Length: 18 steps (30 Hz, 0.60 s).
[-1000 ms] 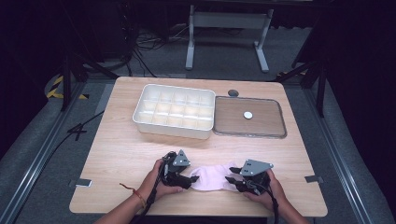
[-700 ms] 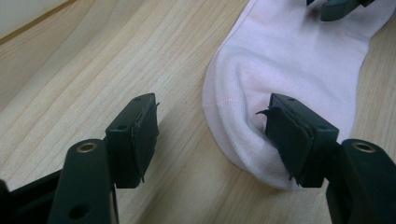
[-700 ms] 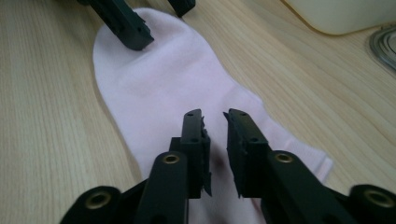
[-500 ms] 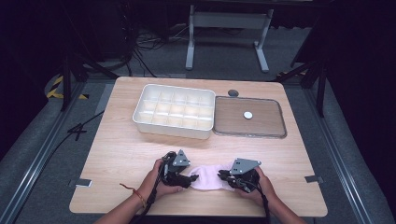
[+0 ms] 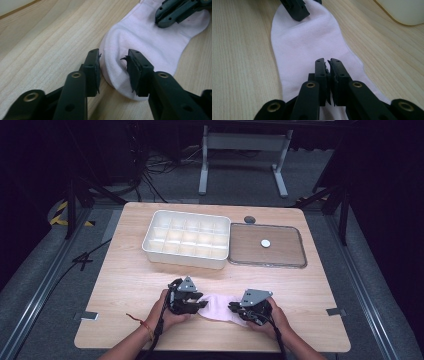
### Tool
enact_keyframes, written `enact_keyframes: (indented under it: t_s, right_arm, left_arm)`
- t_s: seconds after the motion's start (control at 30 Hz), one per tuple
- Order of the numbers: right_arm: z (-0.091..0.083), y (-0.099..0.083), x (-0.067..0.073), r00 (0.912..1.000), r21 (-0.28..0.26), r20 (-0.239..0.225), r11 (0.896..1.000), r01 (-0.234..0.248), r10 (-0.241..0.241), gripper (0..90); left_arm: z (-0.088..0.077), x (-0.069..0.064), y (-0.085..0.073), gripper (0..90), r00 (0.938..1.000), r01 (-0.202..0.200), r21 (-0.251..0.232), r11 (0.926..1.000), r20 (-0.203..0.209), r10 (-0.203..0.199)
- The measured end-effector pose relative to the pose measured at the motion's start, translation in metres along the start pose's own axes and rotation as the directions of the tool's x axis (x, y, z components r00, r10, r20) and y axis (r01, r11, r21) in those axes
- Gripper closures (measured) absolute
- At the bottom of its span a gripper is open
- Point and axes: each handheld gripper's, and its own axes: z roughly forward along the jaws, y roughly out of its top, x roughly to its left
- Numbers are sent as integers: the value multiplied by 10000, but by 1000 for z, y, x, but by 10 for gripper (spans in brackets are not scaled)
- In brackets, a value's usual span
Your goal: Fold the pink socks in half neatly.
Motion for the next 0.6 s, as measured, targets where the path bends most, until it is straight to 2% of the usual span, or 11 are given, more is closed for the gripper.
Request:
enact_keyframes:
  t_s: [0.2, 0.33, 0.5, 0.6]
  right_arm:
    - [0, 0, 0, 10000, 6, -14, 10000, 43, -43, 843]
    - [0, 1, -1, 9999, 35, -68, 10000, 78, -78, 842]
    - [1, 3, -2, 9998, 95, -138, 9999, 122, -120, 841]
    - [4, 5, -3, 9998, 125, -107, 9998, 177, -176, 841]
  left_arm:
    - [0, 0, 0, 753, 9994, -116, 148, 9998, 333, 111]
    - [0, -1, 1, 811, 9989, -230, 190, 9996, 407, 222]
    - [-1, -4, 3, 831, 9980, -568, 279, 9980, 279, 560]
    - [-4, -7, 5, 833, 9975, -641, 156, 9978, 291, 637]
